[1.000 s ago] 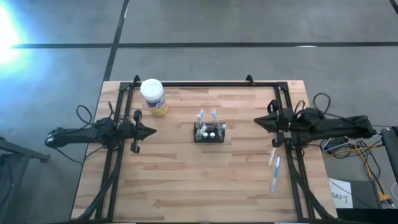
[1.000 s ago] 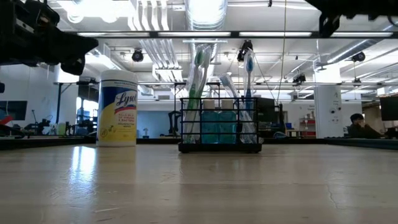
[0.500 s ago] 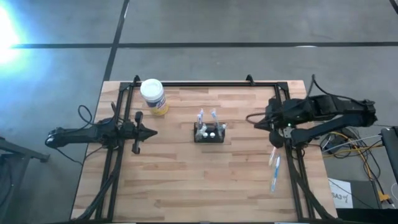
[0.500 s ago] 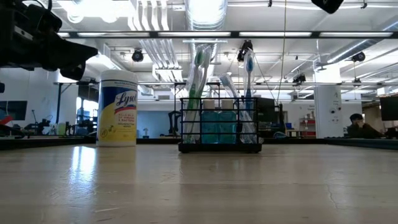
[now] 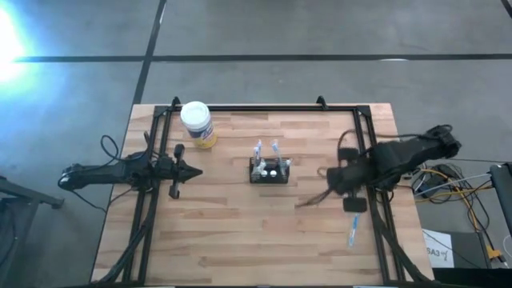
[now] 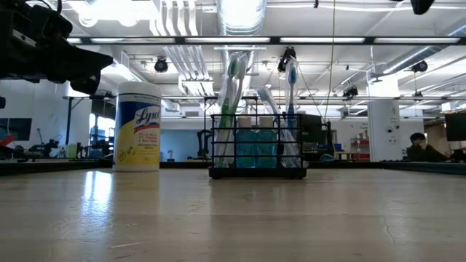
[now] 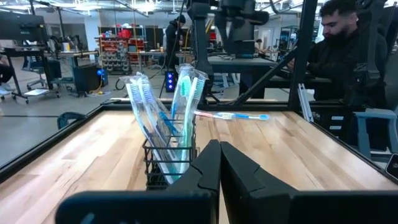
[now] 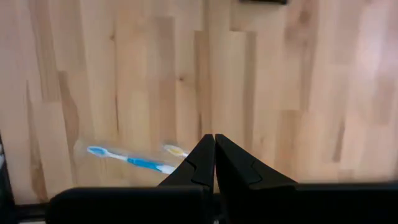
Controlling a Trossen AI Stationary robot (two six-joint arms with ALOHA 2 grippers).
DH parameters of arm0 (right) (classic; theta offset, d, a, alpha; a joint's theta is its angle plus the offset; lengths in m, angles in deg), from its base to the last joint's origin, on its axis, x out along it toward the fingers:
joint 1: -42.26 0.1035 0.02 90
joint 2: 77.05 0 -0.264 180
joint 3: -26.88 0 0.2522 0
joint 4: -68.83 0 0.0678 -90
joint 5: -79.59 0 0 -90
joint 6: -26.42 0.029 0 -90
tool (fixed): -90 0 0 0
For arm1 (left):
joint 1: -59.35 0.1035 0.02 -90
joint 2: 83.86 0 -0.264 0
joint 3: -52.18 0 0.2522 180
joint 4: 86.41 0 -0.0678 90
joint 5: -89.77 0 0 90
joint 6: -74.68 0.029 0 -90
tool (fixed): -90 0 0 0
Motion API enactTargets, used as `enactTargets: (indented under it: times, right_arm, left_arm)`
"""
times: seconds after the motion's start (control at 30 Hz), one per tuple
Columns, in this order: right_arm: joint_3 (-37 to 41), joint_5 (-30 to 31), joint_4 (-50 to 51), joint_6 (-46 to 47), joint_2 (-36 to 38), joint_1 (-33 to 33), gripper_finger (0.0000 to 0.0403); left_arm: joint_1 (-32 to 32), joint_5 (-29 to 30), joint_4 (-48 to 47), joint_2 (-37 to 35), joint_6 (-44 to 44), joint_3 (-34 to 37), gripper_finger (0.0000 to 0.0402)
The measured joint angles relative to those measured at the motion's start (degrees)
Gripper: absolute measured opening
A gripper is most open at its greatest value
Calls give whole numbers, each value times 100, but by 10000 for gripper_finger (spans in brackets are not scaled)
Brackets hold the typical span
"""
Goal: Pick & Place toothbrushing station
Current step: Put the blue toothbrush into the wire organizer
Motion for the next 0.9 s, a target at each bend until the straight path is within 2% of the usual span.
enactTargets:
  times: [0.23, 0.43, 0.57, 0.73, 0.9]
  right_arm:
    - [307, -40, -33, 72, -471, 408, 11]
    - [605, -55, -43, 316, -660, 433, 11]
    - [911, -145, -52, 81, -757, 431, 11]
    - [1514, -564, -72, -326, -818, 431, 21]
    - [2172, -1639, -236, -382, -801, 469, 49]
  left_arm:
    - [0, -3, 3, 0, 16, 2, 13]
    - [1, -5, 8, 0, 20, 2, 6]
    - [0, -8, 11, 0, 21, 2, 10]
    - [0, -8, 9, 0, 23, 2, 14]
    - [1, -8, -5, 0, 25, 3, 8]
